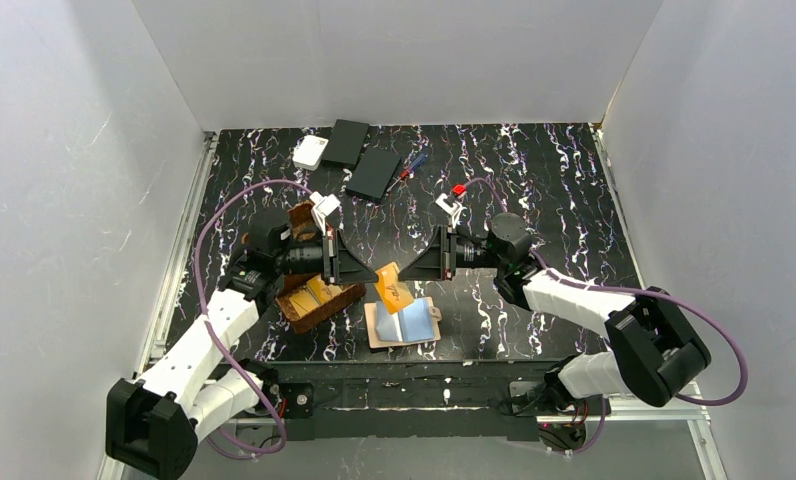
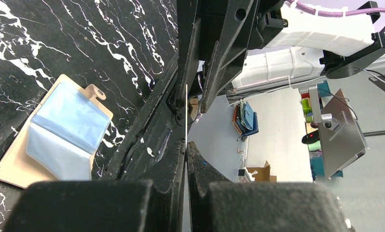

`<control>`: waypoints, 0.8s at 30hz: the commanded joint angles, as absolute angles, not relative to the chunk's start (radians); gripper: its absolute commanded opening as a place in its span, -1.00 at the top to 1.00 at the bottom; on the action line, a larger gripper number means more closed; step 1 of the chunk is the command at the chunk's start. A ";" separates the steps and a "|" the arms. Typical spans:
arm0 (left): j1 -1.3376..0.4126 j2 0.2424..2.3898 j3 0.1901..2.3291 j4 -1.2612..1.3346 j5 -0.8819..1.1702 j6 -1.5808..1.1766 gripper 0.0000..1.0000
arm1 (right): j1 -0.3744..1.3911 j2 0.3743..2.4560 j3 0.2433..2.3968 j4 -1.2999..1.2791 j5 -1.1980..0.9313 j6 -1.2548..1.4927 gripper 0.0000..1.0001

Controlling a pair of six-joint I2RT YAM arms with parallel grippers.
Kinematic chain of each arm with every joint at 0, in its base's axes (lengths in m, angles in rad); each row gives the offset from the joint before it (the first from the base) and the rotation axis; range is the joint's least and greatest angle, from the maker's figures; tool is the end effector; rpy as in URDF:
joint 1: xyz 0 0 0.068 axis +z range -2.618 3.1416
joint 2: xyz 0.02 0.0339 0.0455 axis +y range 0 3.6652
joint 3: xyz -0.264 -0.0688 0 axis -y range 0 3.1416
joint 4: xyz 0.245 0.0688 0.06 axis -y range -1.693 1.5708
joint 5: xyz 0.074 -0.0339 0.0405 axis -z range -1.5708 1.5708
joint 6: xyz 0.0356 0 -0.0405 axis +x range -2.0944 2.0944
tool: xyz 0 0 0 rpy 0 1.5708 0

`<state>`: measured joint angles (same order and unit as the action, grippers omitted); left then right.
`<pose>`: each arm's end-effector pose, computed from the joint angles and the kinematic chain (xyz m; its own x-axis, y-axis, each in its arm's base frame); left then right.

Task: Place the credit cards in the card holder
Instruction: Pick up the credit card from the storage box.

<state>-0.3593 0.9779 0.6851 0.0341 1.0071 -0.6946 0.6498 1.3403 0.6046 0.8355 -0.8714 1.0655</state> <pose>0.1900 -0.1035 0.2954 -0.7939 -0.0671 -0.6043 0.5788 0.2211 -0.7849 0.2049 0.1899 0.2602 -0.8329 0.0746 -0.5484 -0.5514 -0.0276 0.8338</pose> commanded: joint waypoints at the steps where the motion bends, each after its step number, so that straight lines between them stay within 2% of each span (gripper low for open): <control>1: -0.380 0.989 0.732 0.058 1.016 -0.681 1.00 | 0.650 1.300 0.580 0.898 -0.888 1.072 0.42; 5: -0.391 1.005 0.751 0.066 1.008 -0.707 1.00 | 0.650 1.292 0.571 0.904 -0.878 1.080 0.52; 6: -0.392 1.011 0.756 0.069 1.007 -0.718 1.00 | 0.650 1.294 0.570 0.913 -0.872 1.089 0.66; 7: -0.393 1.016 0.760 0.070 1.002 -0.734 1.00 | 0.650 1.295 0.566 0.930 -0.862 1.105 0.89; 8: -0.393 1.020 0.762 0.071 0.987 -0.760 0.87 | 0.647 1.295 0.557 0.953 -0.838 1.132 0.97; 10: -0.393 1.028 0.753 0.078 0.939 -0.832 0.17 | 0.643 1.293 0.526 1.037 -0.776 1.205 0.97; 11: -0.393 1.035 0.737 0.102 0.924 -0.885 -0.10 | 0.642 1.296 0.511 1.097 -0.746 1.250 0.97; 12: -0.393 1.041 0.708 0.164 0.925 -0.961 -0.27 | 0.641 1.302 0.499 1.149 -0.724 1.290 0.97; 13: -0.393 1.048 0.674 0.252 0.929 -1.046 -0.33 | 0.641 1.310 0.491 1.196 -0.707 1.324 0.97; 15: -0.399 1.057 0.619 0.407 0.918 -1.183 -0.34 | 0.641 1.327 0.481 1.272 -0.681 1.375 0.97; 17: -0.411 1.051 0.593 0.447 0.900 -1.222 -0.26 | 0.641 1.331 0.465 1.304 -0.645 1.395 0.97; 21: -0.444 1.028 0.569 0.462 0.856 -1.235 0.00 | 0.640 1.328 0.457 1.289 -0.599 1.389 0.97; 24: -0.465 1.024 0.564 0.468 0.841 -1.241 0.28 | 0.640 1.321 0.457 1.257 -0.576 1.372 0.97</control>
